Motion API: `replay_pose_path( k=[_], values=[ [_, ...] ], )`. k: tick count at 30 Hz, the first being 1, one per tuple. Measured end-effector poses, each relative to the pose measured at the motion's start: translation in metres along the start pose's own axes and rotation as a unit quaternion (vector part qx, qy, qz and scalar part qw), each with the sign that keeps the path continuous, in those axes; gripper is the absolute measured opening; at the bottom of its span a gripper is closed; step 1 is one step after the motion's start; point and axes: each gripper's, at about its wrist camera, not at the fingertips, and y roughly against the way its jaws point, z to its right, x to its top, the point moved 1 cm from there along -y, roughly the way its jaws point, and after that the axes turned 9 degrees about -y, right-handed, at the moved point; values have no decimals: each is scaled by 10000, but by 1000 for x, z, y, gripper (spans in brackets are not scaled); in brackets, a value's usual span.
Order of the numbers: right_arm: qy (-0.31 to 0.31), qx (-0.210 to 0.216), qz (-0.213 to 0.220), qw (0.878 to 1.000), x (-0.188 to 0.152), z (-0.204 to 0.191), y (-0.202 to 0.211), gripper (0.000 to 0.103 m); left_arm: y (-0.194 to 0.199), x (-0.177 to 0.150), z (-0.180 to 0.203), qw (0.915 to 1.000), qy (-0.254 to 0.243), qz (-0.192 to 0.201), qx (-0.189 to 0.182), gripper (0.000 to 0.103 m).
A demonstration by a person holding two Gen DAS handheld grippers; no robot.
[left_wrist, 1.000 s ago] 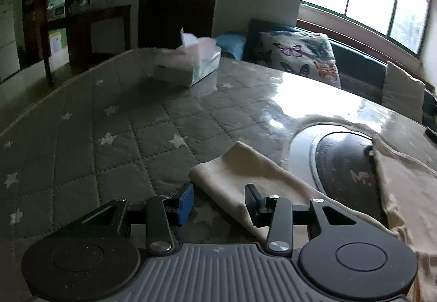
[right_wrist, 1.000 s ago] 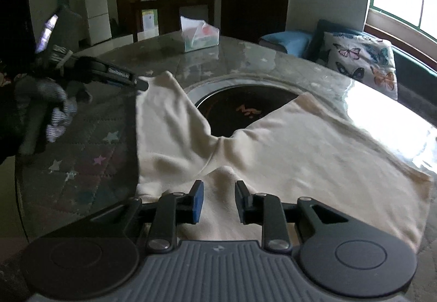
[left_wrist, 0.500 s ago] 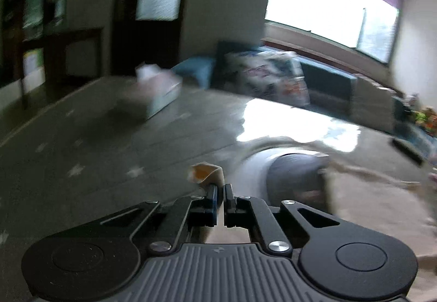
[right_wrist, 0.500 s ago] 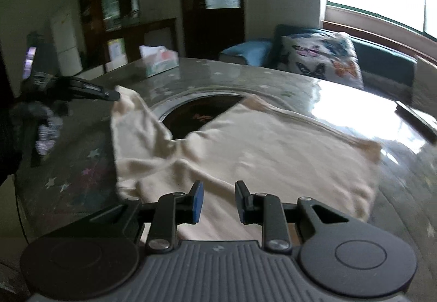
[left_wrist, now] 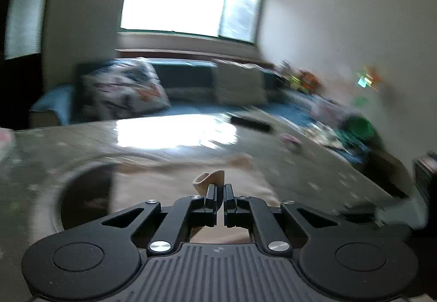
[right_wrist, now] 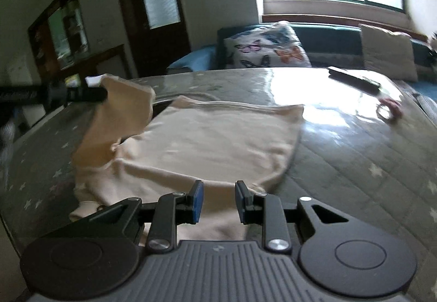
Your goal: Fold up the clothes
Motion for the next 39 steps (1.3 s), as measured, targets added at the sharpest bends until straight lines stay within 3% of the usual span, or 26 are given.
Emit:
replay_pose_path(
  k=[4,10,14,15,19,25,32,39],
  values=[
    [-286,-31,-4,9996,-6,15,3,25,-17,-12,29,9984,-149,-380,-386,5],
    [-421,-19,31,9991,-8,22,5,25,-19,-29,34,9963,-306,-666,-459,11],
    [-410,113,43,9991,-7,17,3,25,-6,-38,16,9973,-274,-642,-246,41],
    [-400,151,43,9991,-7,14,2,25,-1,-40,9,9976,-253,-634,-138,42],
    [-443,250,-1,9987,-7,10,-1,25,15,-50,-22,9970,-105,-653,392,42],
    [-534,345,-230,9977,-11,5,-18,25,23,-70,-66,9895,322,-914,1073,41],
    [-463,220,-410,9978,-17,-6,-38,25,27,-85,-84,9876,520,-952,1133,40],
    [-307,121,-436,9985,-18,-14,-38,24,36,-97,-80,9892,265,-1039,1001,42]
  ],
)
